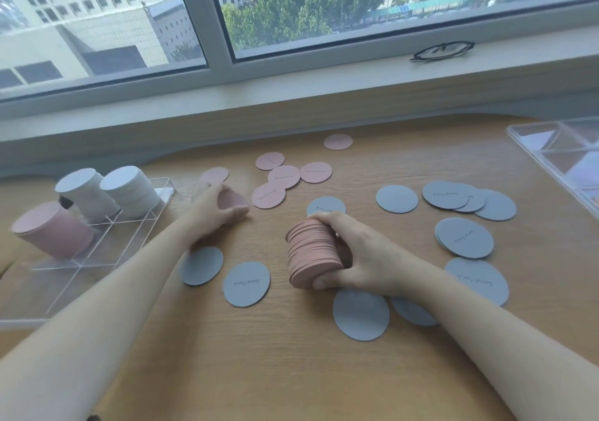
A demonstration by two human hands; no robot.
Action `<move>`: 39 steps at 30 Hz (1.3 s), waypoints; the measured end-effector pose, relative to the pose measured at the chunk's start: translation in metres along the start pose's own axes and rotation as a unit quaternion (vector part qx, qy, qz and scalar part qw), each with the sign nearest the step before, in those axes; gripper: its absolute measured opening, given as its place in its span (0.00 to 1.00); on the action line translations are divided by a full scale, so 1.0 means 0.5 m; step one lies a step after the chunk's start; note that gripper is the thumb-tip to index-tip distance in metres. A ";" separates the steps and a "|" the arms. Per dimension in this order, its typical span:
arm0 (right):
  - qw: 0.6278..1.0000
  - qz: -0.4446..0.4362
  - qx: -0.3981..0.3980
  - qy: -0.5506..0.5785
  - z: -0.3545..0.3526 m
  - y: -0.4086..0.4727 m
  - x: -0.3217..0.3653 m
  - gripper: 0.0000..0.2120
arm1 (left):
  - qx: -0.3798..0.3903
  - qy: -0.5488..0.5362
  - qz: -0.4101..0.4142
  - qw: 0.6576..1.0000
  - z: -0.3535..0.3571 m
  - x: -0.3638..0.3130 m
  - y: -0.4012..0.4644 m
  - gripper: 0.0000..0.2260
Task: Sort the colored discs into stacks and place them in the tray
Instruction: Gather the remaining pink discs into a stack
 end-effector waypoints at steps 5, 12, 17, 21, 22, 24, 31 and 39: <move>1.000 0.007 -0.003 0.001 0.001 0.000 -0.001 0.46 | -0.051 -0.116 0.017 0.992 0.009 -0.010 -0.082 0.02; 1.000 0.011 -0.010 0.009 0.004 0.001 0.002 0.47 | -0.052 -0.235 0.087 0.967 -0.025 -0.112 -0.182 0.02; 1.000 0.011 -0.008 -0.010 0.006 0.003 0.000 0.51 | 0.005 -0.244 0.164 0.956 0.021 -0.182 -0.214 0.09; 1.000 0.014 -0.013 0.008 0.006 0.003 -0.005 0.51 | 0.043 -0.201 0.202 0.957 0.058 -0.205 -0.222 0.22; 1.000 0.013 -0.013 0.010 0.007 0.003 -0.005 0.51 | 0.055 -0.157 0.192 0.967 0.065 -0.204 -0.224 0.30; 1.000 0.013 -0.018 0.012 0.008 0.004 -0.003 0.50 | 0.065 -0.107 0.188 0.974 0.069 -0.203 -0.223 0.42; 0.999 0.010 -0.022 0.028 0.009 0.004 -0.001 0.47 | -0.101 -0.120 0.090 0.983 0.023 -0.118 -0.076 0.14; 1.000 -0.001 -0.019 0.024 0.008 0.004 0.001 0.46 | -0.064 0.057 -0.044 0.995 -0.010 0.045 0.101 0.28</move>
Point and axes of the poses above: each hand's wrist, its own y-axis towards the middle knuckle, its own z-axis out of the palm, x = y × z, the point moved 2 cm from there along y, towards the middle knuckle, and after that the axes turned 8 degrees about y, right-handed, at the moved point
